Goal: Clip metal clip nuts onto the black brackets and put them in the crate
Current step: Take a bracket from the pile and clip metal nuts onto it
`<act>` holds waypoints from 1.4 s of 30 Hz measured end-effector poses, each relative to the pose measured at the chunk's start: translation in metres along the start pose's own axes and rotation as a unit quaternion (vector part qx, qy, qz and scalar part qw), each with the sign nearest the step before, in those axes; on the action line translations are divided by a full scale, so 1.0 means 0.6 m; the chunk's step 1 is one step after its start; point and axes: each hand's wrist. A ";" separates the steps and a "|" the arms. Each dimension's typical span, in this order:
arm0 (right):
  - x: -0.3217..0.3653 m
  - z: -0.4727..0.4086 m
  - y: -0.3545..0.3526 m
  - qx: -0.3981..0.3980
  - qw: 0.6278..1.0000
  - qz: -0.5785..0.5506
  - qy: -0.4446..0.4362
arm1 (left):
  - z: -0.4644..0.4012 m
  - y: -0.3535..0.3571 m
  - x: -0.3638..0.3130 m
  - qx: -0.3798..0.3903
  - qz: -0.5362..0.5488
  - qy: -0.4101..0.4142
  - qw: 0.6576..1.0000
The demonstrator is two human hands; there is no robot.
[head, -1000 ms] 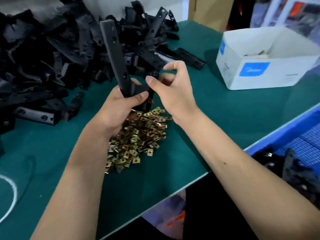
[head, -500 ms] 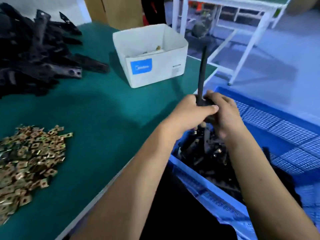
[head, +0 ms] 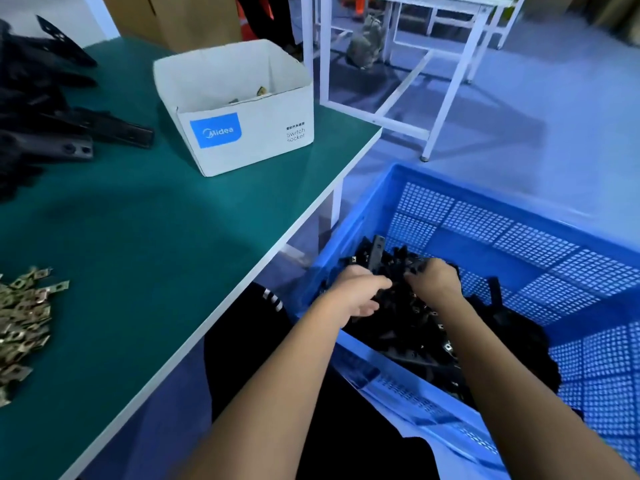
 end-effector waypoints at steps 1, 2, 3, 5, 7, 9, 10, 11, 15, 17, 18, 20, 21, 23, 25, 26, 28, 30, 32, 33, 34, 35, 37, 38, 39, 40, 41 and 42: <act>0.013 0.002 -0.007 -0.022 1.000 -0.008 -0.005 | 0.001 -0.002 -0.008 -0.015 0.002 0.025 1.000; 0.027 0.006 -0.016 -0.048 0.999 -0.019 -0.016 | 0.004 -0.005 -0.019 -0.036 -0.001 0.057 0.998; 0.044 0.013 -0.027 -0.074 0.996 -0.031 -0.027 | 0.009 -0.009 -0.034 -0.058 -0.007 0.092 0.994; 0.089 0.037 -0.047 -0.121 0.990 -0.041 -0.053 | 0.028 -0.021 -0.067 -0.085 -0.021 0.157 0.984; 0.143 0.072 -0.062 -0.163 0.982 -0.032 -0.092 | 0.056 -0.040 -0.099 -0.086 -0.035 0.205 0.974; 0.198 0.110 -0.071 -0.197 0.969 -0.034 -0.143 | 0.090 -0.067 -0.127 -0.108 -0.057 0.251 0.960; 0.223 0.129 -0.074 -0.211 0.962 -0.039 -0.169 | 0.109 -0.083 -0.138 -0.125 -0.064 0.275 0.951; 0.249 0.148 -0.074 -0.223 0.953 -0.048 -0.199 | 0.131 -0.104 -0.146 -0.140 -0.063 0.299 0.942; 0.355 0.223 -0.071 -0.220 0.907 -0.105 -0.343 | 0.221 -0.197 -0.152 -0.160 0.016 0.381 0.910; 0.418 0.258 -0.051 -0.173 0.892 -0.108 -0.404 | 0.260 -0.254 -0.133 -0.205 0.069 0.399 0.891; 0.446 0.272 -0.041 -0.145 0.888 -0.095 -0.425 | 0.274 -0.278 -0.121 -0.231 0.089 0.404 0.881; 0.506 0.309 -0.006 -0.084 0.871 -0.066 -0.479 | 0.308 -0.335 -0.083 -0.303 0.115 0.416 0.850; 0.536 0.331 0.016 -0.058 0.858 -0.051 -0.508 | 0.327 -0.366 -0.059 -0.345 0.124 0.420 0.830; 0.583 0.370 0.055 -0.022 0.830 -0.017 -0.557 | 0.361 -0.422 -0.013 -0.432 0.125 0.428 0.784; 0.627 0.412 0.101 0.040 0.795 0.025 -0.605 | 0.402 -0.481 0.043 -0.548 0.059 0.407 0.728; 0.648 0.434 0.124 0.073 0.775 0.057 -0.625 | 0.424 -0.510 0.073 -0.609 0.012 0.380 0.697; 0.681 0.459 0.163 0.101 0.742 0.129 -0.651 | 0.464 -0.558 0.127 -0.709 -0.075 0.307 0.631; 0.713 0.481 0.196 0.092 0.716 0.186 -0.667 | 0.503 -0.600 0.177 -0.780 -0.144 0.216 0.569; 0.743 0.499 0.220 0.093 0.693 0.216 -0.681 | 0.529 -0.637 0.217 -0.808 -0.181 0.130 0.546; 0.753 0.506 0.227 0.106 0.684 0.218 -0.688 | 0.536 -0.650 0.229 -0.806 -0.184 0.095 0.555; 0.763 0.513 0.236 0.127 0.675 0.213 -0.695 | 0.541 -0.663 0.237 -0.798 -0.179 0.064 0.572; 0.769 0.517 0.241 0.151 0.667 0.203 -0.701 | 0.542 -0.672 0.241 -0.787 -0.177 0.037 0.590; 0.775 0.523 0.252 0.189 0.651 0.176 -0.714 | 0.538 -0.684 0.247 -0.769 -0.207 -0.003 0.605; 0.773 0.523 0.255 0.194 0.642 0.161 -0.724 | 0.535 -0.685 0.248 -0.763 -0.229 -0.013 0.604; 0.770 0.521 0.260 0.194 0.636 0.146 -0.732 | 0.533 -0.687 0.248 -0.761 -0.243 -0.015 0.602; 0.766 0.517 0.263 0.192 0.634 0.127 -0.738 | 0.532 -0.685 0.246 -0.763 -0.243 -0.010 0.599; 0.762 0.513 0.267 0.191 0.634 0.106 -0.742 | 0.533 -0.684 0.245 -0.767 -0.232 -0.001 0.598; 0.759 0.508 0.269 0.194 0.637 0.085 -0.741 | 0.534 -0.682 0.244 -0.772 -0.218 0.009 0.597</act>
Point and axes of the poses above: each hand's wrist, its own z-axis away from the middle knuckle, its own y-axis out of the palm, x = y × z, and after that the axes turned 3 degrees about x, right-handed
